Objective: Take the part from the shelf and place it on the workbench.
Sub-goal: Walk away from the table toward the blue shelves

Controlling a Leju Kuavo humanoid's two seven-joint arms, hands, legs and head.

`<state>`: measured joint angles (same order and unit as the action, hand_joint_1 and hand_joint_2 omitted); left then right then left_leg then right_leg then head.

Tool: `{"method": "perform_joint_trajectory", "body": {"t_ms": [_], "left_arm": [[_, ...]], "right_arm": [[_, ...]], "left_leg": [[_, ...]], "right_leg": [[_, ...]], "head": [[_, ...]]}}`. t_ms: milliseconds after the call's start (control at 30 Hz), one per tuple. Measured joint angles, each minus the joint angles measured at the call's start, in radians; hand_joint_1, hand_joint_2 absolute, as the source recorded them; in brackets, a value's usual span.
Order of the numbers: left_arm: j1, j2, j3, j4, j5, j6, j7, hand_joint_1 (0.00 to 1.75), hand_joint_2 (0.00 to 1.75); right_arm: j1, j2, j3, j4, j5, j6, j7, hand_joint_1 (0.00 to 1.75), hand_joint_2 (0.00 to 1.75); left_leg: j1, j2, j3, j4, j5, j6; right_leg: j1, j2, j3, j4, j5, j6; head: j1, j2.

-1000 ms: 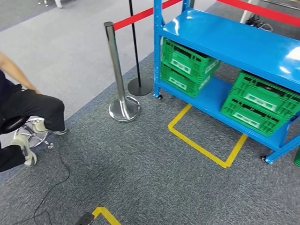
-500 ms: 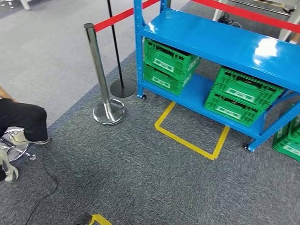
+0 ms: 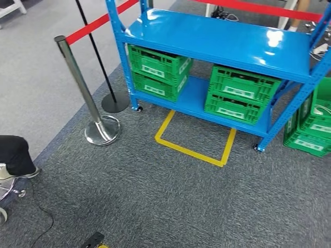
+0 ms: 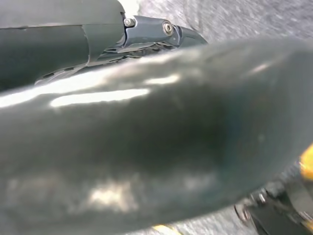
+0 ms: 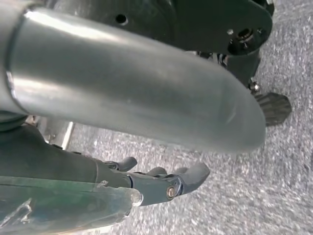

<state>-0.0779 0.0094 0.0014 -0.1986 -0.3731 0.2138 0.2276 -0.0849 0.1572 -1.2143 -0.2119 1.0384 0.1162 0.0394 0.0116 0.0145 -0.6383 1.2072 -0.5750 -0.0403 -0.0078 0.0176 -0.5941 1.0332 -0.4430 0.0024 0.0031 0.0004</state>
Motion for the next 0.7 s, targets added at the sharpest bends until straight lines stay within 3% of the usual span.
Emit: {"method": "perform_joint_trajectory", "body": {"t_ms": [33, 67, 100, 200, 267, 333, 400, 500, 533, 567, 600, 633, 700], "left_arm": [[0.001, 0.0, 0.0, 0.0, -0.003, 0.005, 0.004, 0.0, 0.0], [0.001, 0.0, 0.0, 0.001, -0.005, 0.006, 0.007, 0.0, 0.0], [0.002, 0.0, 0.0, 0.001, -0.008, 0.004, 0.009, 0.0, 0.0], [0.0, 0.0, 0.0, 0.001, -0.013, -0.001, 0.011, 0.0, 0.0], [-0.004, 0.0, 0.0, 0.001, -0.015, -0.002, 0.014, 0.0, 0.0], [-0.007, -0.001, 0.0, 0.002, -0.02, -0.002, 0.018, 0.0, 0.0], [-0.009, -0.002, 0.0, 0.002, -0.025, -0.002, 0.019, 0.0, 0.0], [-0.003, -0.001, -0.001, 0.002, -0.028, -0.003, 0.019, 0.0, 0.0], [-0.001, -0.001, -0.001, 0.002, -0.029, -0.003, 0.019, 0.0, 0.0], [0.001, -0.002, -0.001, 0.002, -0.029, -0.003, 0.019, 0.0, 0.0], [0.002, -0.002, -0.001, 0.002, -0.029, -0.003, 0.019, 0.0, 0.0], [0.002, -0.003, -0.001, 0.002, -0.029, -0.003, 0.019, 0.0, 0.0], [0.003, -0.003, -0.001, 0.002, -0.03, -0.004, 0.019, 0.0, 0.0]], "right_arm": [[0.0, 0.0, 0.002, 0.0, 0.002, 0.0, 0.003, 0.0, 0.0], [0.001, 0.0, 0.003, 0.0, 0.003, 0.0, 0.007, 0.0, 0.0], [0.002, 0.0, 0.005, 0.001, 0.005, 0.0, 0.009, 0.0, 0.0], [0.001, 0.0, 0.008, 0.001, 0.009, -0.001, 0.012, 0.0, 0.0], [0.001, 0.0, 0.009, 0.001, 0.009, -0.001, 0.014, 0.0, 0.0], [0.005, 0.0, 0.01, 0.001, 0.009, -0.002, 0.018, 0.0, 0.0], [0.009, -0.001, 0.01, 0.001, 0.009, -0.002, 0.022, 0.0, 0.0], [0.005, -0.001, 0.011, 0.001, 0.004, -0.003, 0.024, 0.0, 0.0], [0.004, -0.001, 0.011, 0.002, 0.0, -0.003, 0.024, 0.0, 0.0], [0.005, -0.001, 0.011, 0.002, -0.005, -0.004, 0.024, 0.0, 0.0], [0.006, -0.001, 0.011, 0.002, -0.008, -0.004, 0.025, 0.0, 0.0], [0.006, -0.001, 0.011, 0.002, -0.011, -0.005, 0.025, 0.0, 0.0], [0.005, -0.001, 0.009, 0.002, -0.019, -0.006, 0.027, 0.0, 0.0]], "left_leg": [[0.0, -0.004, -0.029, 0.053, -0.014, 0.0], [-0.001, -0.006, -0.046, 0.076, -0.01, 0.001], [-0.001, -0.008, -0.046, 0.063, 0.013, 0.003], [0.003, -0.043, 0.031, -0.119, 0.117, 0.009], [0.004, -0.066, 0.061, -0.191, 0.134, 0.013], [0.002, -0.059, 0.065, -0.201, 0.133, 0.024], [0.004, -0.043, 0.067, -0.207, 0.137, 0.038], [0.002, -0.012, 0.068, -0.209, 0.136, 0.05], [0.0, -0.001, 0.069, -0.209, 0.135, 0.052], [-0.001, 0.009, 0.069, -0.209, 0.134, 0.052], [-0.002, 0.018, 0.071, -0.209, 0.133, 0.052], [-0.002, 0.027, 0.073, -0.209, 0.132, 0.05], [-0.004, 0.041, 0.079, -0.207, 0.127, 0.043]], "right_leg": [[0.0, 0.01, 0.0, 0.0, 0.0, -0.001], [0.0, 0.021, 0.001, 0.0, 0.0, -0.001], [0.0, 0.032, 0.001, 0.0, 0.0, 0.0], [-0.001, 0.064, 0.001, 0.003, 0.0, 0.007], [0.0, 0.081, -0.005, 0.004, 0.001, 0.019], [-0.002, 0.093, -0.012, 0.0, 0.004, 0.033], [-0.001, 0.067, -0.027, 0.023, -0.013, 0.043], [-0.001, 0.003, -0.103, 0.188, -0.104, 0.051], [-0.002, -0.004, -0.129, 0.244, -0.125, 0.052], [-0.002, -0.008, -0.14, 0.27, -0.13, 0.054], [-0.002, -0.011, -0.133, 0.261, -0.116, 0.054], [-0.002, -0.016, -0.107, 0.217, -0.088, 0.053], [0.002, -0.049, -0.033, 0.084, -0.035, 0.047]], "head": [[0.0, 0.0], [0.0, 0.0], [0.0, 0.0], [0.0, 0.0], [0.0, 0.0], [0.0, 0.0], [0.004, 0.0], [0.01, 0.0], [0.01, 0.0], [0.01, 0.0], [0.01, 0.0], [0.01, 0.0], [0.01, 0.0]]}}
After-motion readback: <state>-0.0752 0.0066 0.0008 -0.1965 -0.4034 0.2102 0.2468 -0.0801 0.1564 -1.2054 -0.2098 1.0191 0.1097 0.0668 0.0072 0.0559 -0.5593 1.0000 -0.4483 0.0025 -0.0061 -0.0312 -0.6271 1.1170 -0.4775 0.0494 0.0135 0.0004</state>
